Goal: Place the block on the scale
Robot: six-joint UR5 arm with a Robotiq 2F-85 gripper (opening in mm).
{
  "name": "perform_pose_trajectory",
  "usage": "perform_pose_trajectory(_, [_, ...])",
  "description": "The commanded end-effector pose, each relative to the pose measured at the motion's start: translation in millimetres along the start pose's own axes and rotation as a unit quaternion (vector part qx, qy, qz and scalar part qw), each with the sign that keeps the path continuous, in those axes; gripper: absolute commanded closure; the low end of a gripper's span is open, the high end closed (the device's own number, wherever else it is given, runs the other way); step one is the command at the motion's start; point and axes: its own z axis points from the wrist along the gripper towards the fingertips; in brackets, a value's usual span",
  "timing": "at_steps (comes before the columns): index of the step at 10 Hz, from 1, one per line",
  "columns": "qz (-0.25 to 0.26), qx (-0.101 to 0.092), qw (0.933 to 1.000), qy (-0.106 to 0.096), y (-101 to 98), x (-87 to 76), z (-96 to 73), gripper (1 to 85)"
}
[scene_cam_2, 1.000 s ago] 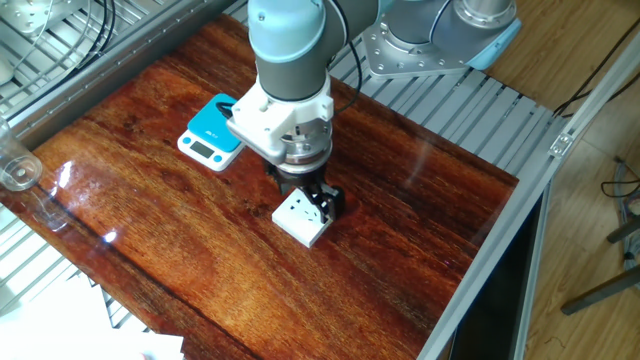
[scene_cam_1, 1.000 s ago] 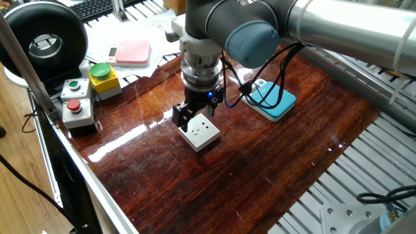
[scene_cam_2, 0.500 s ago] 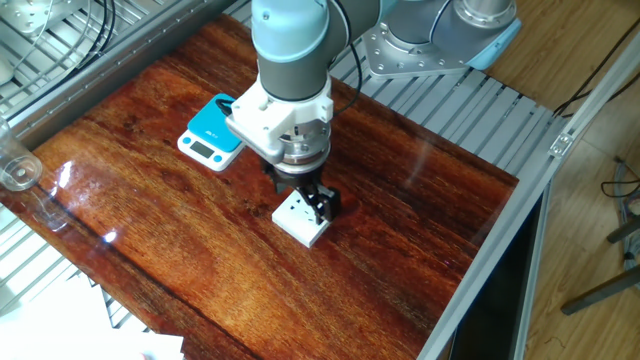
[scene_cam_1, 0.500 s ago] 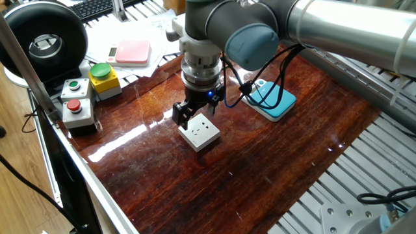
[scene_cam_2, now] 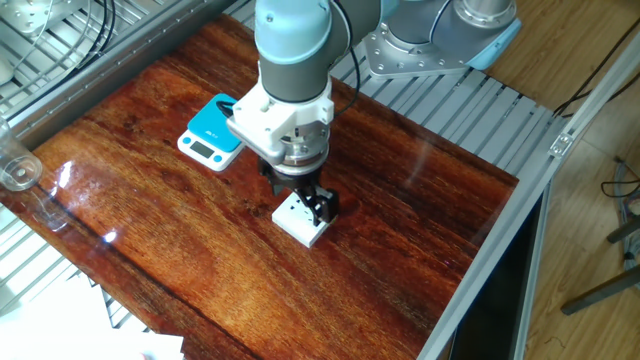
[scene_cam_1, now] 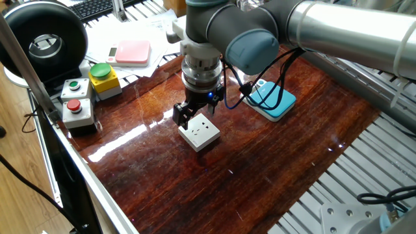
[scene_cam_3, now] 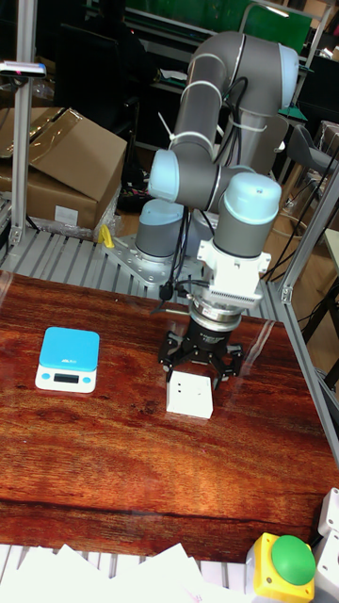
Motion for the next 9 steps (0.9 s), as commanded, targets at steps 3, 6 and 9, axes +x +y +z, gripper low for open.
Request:
perform_pose_trajectory(3, [-0.016,-0.007,0.9992,0.035,-0.3,18.8,-19.4,1.0])
perform_pose_trajectory(6, [-0.017,-0.023,0.9972,0.068,7.7,36.2,-21.5,1.0])
perform_pose_trajectory(9, [-0.013,-0.021,0.9986,0.047,7.9,22.7,6.3,1.7])
